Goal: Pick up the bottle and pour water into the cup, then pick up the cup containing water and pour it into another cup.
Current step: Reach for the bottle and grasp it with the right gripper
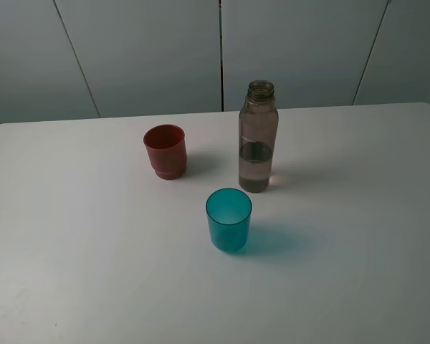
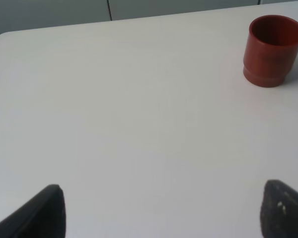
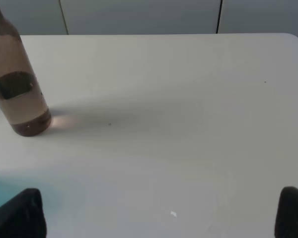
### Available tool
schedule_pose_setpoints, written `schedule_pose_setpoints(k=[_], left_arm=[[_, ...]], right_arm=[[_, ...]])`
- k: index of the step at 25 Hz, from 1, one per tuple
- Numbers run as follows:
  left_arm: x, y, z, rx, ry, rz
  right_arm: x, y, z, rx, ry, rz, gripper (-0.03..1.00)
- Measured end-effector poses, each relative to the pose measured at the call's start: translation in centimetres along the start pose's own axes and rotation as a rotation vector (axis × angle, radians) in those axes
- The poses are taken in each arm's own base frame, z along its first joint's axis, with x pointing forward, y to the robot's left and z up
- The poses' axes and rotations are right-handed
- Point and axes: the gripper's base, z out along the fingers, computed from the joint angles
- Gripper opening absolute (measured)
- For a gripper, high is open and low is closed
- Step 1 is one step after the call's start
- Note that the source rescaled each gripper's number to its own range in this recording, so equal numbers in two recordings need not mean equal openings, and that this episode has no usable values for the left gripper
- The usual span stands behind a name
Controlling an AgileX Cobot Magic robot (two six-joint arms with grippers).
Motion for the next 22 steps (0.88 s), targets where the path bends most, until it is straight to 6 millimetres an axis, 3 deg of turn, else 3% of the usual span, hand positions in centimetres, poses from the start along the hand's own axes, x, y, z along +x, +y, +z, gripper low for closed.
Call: schedule_pose_setpoints(k=[11,17,22], left_arm=[[0.0,0.1,0.0,-0.006,0.001,0.003],[0.0,0.1,0.0,-0.007,0.001,0.004],[0.0,0.1,0.0,-0.007,0.001,0.004]], right_arm=[[0.0,0.0,0.0,-0.002,0.000,0.001,1.00],[-0.1,1.2,-0.1,-0.127,-0.005,0.021,1.00],[-0.1,1.2,-0.1,-0.131,-0.005,0.015,1.00]])
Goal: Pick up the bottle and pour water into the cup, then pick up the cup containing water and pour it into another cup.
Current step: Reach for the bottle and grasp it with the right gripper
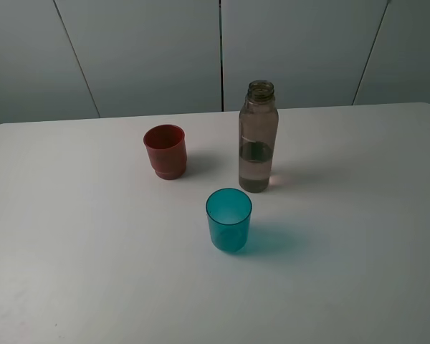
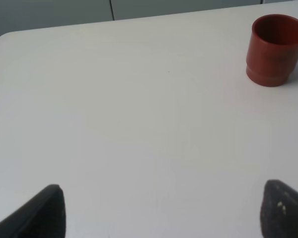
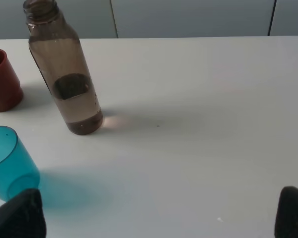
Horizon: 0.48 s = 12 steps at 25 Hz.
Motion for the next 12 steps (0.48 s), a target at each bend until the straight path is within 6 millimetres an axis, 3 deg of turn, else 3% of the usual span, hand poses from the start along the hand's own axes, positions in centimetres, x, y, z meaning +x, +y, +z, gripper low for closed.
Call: schedule_pose_setpoints(k=[3,5,9,12], left_arm=[[0.0,0.0,0.0,0.000,0.000,0.000],[0.0,0.0,0.0,0.000,0.000,0.000],[0.0,0.0,0.0,-0.002,0.000,0.001],[0.0,0.0,0.0,-0.002,0.000,0.001]], right_arm=[[-0.2,-0.1,-0.4,0.014,-0.003,-0.010,1.00],[-1.1,0.0,-1.7,0.028,-0.054,-0.025,1.00],[-4.5,0.2,-4.6,0.062,-0.139,-0.050,1.00],[-7.0,0.2,-4.5,0.063,-0.116,-0.047,1.00]])
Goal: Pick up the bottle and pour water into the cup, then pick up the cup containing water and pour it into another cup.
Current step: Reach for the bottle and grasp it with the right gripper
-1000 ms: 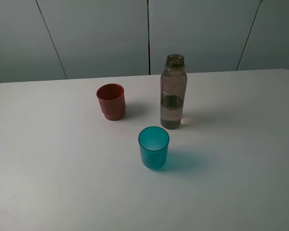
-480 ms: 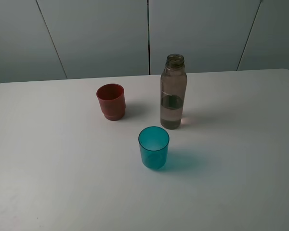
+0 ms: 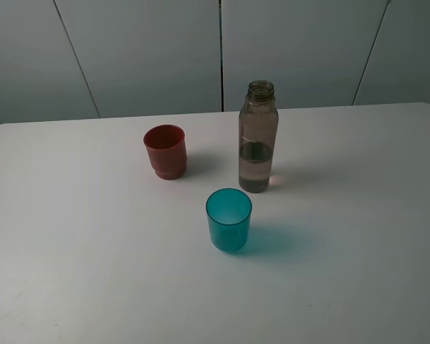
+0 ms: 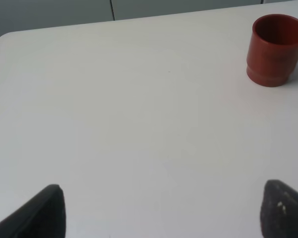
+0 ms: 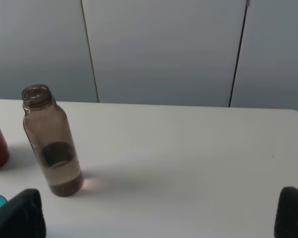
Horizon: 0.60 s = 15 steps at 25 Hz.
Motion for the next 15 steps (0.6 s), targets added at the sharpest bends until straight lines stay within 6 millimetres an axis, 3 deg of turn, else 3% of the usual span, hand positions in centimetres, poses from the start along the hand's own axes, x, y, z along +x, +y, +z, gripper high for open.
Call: schedule_pose_setpoints(k=[6,15], left_arm=[[0.0,0.0,0.0,0.000,0.000,0.000],[0.0,0.0,0.0,0.000,0.000,0.000]], right_arm=[[-2.1,0.1,4.8,-0.060,0.217,0.054,1.00],[-3.9,-0.4,10.7,-0.049,0.292,0.104,1.00]])
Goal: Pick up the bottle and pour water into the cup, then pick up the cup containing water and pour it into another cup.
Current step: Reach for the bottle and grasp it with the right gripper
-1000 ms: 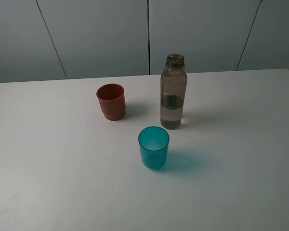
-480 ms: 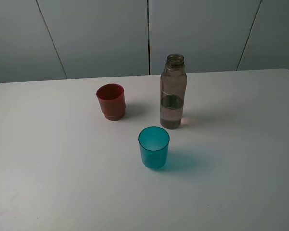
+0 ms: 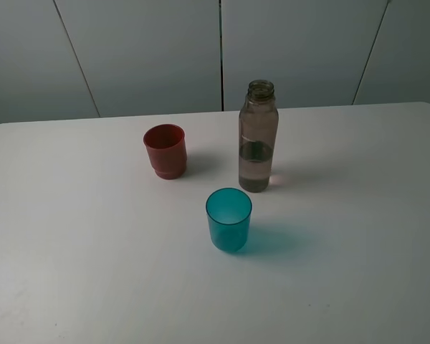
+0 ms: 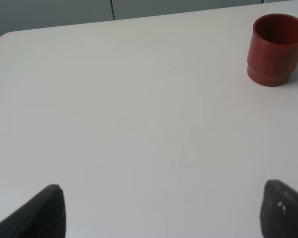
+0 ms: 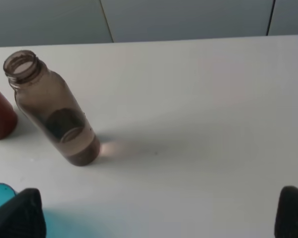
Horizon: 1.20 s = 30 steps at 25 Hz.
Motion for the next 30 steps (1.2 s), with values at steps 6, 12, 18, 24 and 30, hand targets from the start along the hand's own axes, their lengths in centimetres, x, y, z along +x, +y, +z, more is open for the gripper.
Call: schedule_pose_setpoints(k=[6,12,18,24,30], left_arm=[[0.0,0.0,0.0,0.000,0.000,0.000],[0.0,0.0,0.0,0.000,0.000,0.002],[0.0,0.0,0.0,0.000,0.000,0.002],[0.0,0.0,0.0,0.000,0.000,0.002],[0.0,0.0,0.0,0.000,0.000,0.002]], right_arm=[[-1.2,-0.3,2.3,0.003,-0.003,0.018,1.00],[-0.9,1.2,6.0,-0.103,-0.126,-0.044,1.00],[2.1,4.1,10.0,-0.242,-0.208,-0.200,1.00],[4.5,5.3,13.4,-0.274,-0.335,-0.287,1.00],[4.3,6.0,15.1,-0.275,-0.416,-0.360,1.00]])
